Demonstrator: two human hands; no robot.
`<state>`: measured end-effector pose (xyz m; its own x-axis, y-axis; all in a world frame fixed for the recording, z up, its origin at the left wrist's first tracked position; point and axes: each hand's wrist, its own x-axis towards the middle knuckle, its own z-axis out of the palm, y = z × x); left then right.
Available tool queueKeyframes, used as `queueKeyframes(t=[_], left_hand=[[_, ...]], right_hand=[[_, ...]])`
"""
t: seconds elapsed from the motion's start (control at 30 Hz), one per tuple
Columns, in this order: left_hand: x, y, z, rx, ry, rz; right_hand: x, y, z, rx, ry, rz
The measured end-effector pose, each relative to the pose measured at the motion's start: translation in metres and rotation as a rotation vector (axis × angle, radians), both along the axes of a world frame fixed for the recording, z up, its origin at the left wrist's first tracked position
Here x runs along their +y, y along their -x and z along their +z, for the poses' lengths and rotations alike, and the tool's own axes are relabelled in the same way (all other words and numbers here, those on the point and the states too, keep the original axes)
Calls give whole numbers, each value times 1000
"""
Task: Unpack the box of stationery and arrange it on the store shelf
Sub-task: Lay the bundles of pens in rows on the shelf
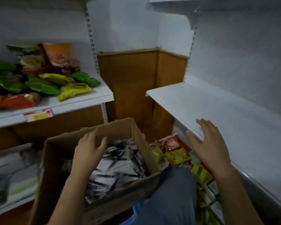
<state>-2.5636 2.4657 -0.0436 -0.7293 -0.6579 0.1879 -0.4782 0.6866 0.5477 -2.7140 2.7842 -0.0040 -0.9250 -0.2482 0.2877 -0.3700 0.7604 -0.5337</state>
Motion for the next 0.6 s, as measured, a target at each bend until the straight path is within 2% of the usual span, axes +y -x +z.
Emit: queueKeyframes(t=[0.13,0.27,0.4,0.6], left_hand=[[-58,-48,-25,-68,-50,168],[-89,-76,-40,-137,-110,205],[-104,-67,-39,-335,-55,58],[-122,-14,-56,-848,-21,-311]], right_hand=[[-105,-4,-14,-23,-55,217],[-189,-24,-33,-98,-37,402],[-249,-23,-60,-142,-172,529],[-298,3,-106,-323,-593,654]])
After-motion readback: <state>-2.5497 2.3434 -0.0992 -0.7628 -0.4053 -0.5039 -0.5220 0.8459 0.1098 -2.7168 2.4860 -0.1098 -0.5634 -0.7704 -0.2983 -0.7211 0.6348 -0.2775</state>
